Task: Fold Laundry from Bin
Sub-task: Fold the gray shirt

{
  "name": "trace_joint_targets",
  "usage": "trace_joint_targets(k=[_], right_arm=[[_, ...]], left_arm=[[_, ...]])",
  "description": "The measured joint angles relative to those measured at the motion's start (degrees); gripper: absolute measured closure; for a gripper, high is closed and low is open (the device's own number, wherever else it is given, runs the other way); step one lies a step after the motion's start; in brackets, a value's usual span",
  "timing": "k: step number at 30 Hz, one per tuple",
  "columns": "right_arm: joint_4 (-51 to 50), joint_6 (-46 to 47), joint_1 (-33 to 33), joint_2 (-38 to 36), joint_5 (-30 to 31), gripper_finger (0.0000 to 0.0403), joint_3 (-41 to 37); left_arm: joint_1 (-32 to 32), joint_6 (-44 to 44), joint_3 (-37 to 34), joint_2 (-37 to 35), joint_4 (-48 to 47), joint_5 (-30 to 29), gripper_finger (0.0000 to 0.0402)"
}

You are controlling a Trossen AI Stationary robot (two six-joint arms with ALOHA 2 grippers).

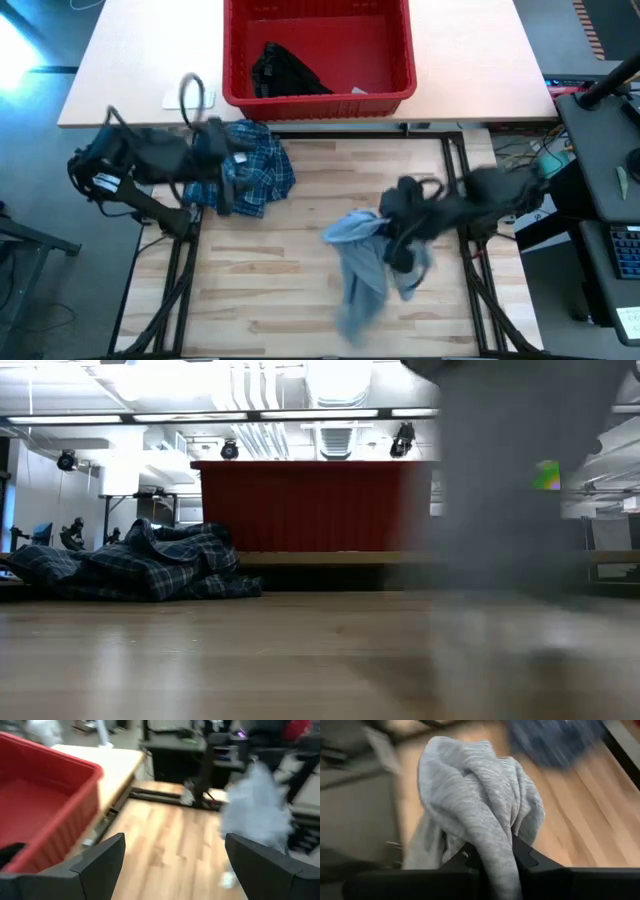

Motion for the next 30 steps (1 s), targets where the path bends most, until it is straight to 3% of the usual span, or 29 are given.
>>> trace_joint_targets(k=[2,4,7,11,16,19,24,28,30], right_arm=[[-5.8,8.2,2.4,2.5,3.3,0.0371,-2.2],[-5.3,12.3,3.9,4.5,4.3,0.0370,-6.1],[-1.5,12.2,4.8,7.2,3.9,0.0370,-12.3],[-3.9,11.7,2.3,10.7,4.5,0.0370,-19.3],[-5.8,12.3,-2.3,13.1,9.2,0.0362,-24.5],[-4.8,12.8,-4.2,11.4,10.1,0.0333,-24.7],[-4.1,13.7,-4.5,6.4,10.3,0.0252,-25.5],[-4.0,14.0,-3.4,1.2,10.0,0.0197,-28.8],[-3.6,15.0,-2.5,-1.5,9.3,0.0178,-31.8]], left_arm=[[-2.9,-0.6,-2.8,0.1,1.0,-0.3,0.0075],[-5.3,-0.6,-6.3,0.2,2.9,-0.9,0.0075],[-8.1,-1.6,-11.1,0.3,6.2,-0.9,0.0075],[-10.5,-5.6,-15.5,0.3,8.6,-0.9,0.0075],[-12.0,-12.6,-17.0,1.5,8.7,-1.0,0.0075],[-12.2,-15.4,-17.0,3.0,8.9,-1.1,0.0075],[-12.2,-20.6,-17.1,7.8,5.6,-1.1,0.0075],[-12.6,-27.1,-17.1,12.6,-1.5,-0.7,0.0075],[-12.7,-30.1,-17.4,15.6,-5.9,2.6,0.0075]])
